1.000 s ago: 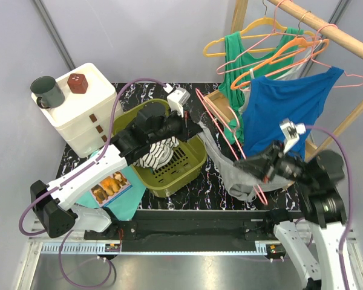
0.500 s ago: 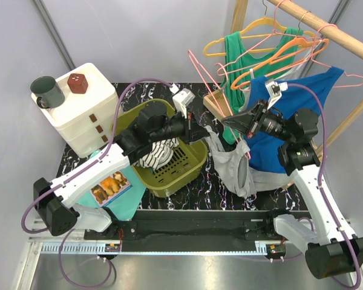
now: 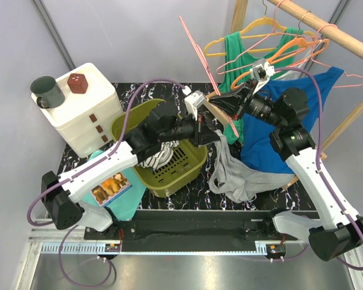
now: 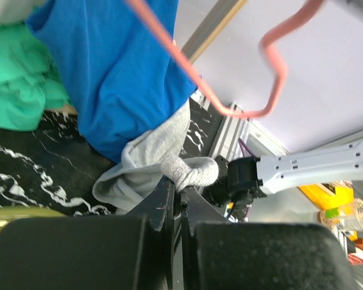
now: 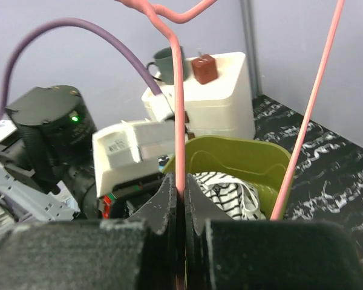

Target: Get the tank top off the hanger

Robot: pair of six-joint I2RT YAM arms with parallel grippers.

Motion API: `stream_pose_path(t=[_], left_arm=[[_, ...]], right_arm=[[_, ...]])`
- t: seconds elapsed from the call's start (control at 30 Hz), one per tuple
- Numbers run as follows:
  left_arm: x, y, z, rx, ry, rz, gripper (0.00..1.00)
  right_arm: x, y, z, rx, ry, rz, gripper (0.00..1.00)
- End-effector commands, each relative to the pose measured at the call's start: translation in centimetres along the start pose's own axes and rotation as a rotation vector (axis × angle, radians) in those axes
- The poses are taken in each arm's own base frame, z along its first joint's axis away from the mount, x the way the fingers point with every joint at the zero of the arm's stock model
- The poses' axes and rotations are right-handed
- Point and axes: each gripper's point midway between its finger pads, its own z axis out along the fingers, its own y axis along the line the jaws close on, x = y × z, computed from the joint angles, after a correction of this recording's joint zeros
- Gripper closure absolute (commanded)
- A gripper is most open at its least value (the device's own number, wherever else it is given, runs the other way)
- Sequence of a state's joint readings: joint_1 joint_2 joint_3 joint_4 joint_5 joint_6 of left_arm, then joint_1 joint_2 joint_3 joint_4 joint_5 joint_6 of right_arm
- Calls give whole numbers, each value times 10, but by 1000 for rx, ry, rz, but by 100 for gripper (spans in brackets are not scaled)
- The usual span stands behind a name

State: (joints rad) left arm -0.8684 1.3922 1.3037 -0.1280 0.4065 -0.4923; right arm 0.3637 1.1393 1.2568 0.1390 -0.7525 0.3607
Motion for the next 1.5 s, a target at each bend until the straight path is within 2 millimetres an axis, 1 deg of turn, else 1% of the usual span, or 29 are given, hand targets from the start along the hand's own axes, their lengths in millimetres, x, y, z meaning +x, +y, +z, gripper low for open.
stream_pose_path(t=[0.0,0.07,0.1,0.13,0.2,0.23,0.3,0.33,0.4,0.43,0.5,0.57,0.6,0.67,0.7,0.77,0.8,0.87,0.9,0.93,0.97,1.07,1.13,1.2,1.23,1.33,1.37,1.43,1.47], left_arm=[[-41,-11,2,8,-84,82,100],[-41,-5,7,-12,-72,89,100],[-43,-6,9,-11,-72,100,100],[-41,-3,12,-15,-60,98,100],[-36,-1,18,-4,-41,93,100],[-33,0,20,-1,-29,90,100],[-20,4,28,3,4,76,100],[-17,5,30,1,12,75,100],[-7,10,34,-5,33,74,100],[-4,10,36,-5,37,75,100],[2,11,37,-5,47,74,100],[8,14,38,-7,58,73,100],[9,14,38,-6,59,73,100],[14,14,38,-3,67,68,100],[14,14,38,1,64,69,100],[18,14,39,5,72,65,100],[18,13,39,6,73,63,100],[20,13,37,7,75,65,100],[21,13,37,7,75,65,100],[21,13,36,6,73,65,100],[23,13,36,6,75,60,100],[26,9,36,16,80,60,100],[28,7,36,19,83,59,100],[31,3,37,23,88,61,100],[33,0,38,28,93,60,100],[36,-5,39,37,99,63,100],[38,-7,38,39,102,61,100],[37,-11,37,42,98,68,100],[38,-12,36,40,100,69,100]], right_arm=[[-41,7,-16,119,-104,-37,100],[-41,11,-31,187,-98,3,100],[-37,7,-38,243,-87,37,100],[-43,17,-50,257,-108,34,100],[-41,24,-63,289,-113,85,100],[-47,39,-75,280,-139,88,100],[-45,55,-86,271,-134,155,100],[-50,72,-98,256,-156,151,100],[-49,85,-115,274,-167,203,100],[-54,100,-130,271,-197,200,100],[-51,116,-151,298,-208,244,100],[-46,121,-165,334,-212,291,100],[-39,121,-178,393,-207,319,100],[-37,117,-194,481,-237,354,100],[-26,117,-206,522,-221,375,100],[-27,118,-222,579,-256,390,100],[-20,119,-232,612,-254,403,100],[-18,117,-244,663,-281,426,100],[-12,110,-256,733,-299,434,100],[-11,107,-261,760,-314,438,100],[-8,96,-267,820,-334,447,100],[-5,82,-275,903,-358,438,100],[-9,72,-277,943,-371,409,100],[-14,56,-286,1036,-418,389,100],[-17,48,-293,1093,-444,375,100],[-29,29,-297,1188,-498,346,100],[-35,22,-293,1205,-513,335,100],[-46,15,-295,1245,-540,301,100],[-54,7,-290,1266,-548,287,100]])
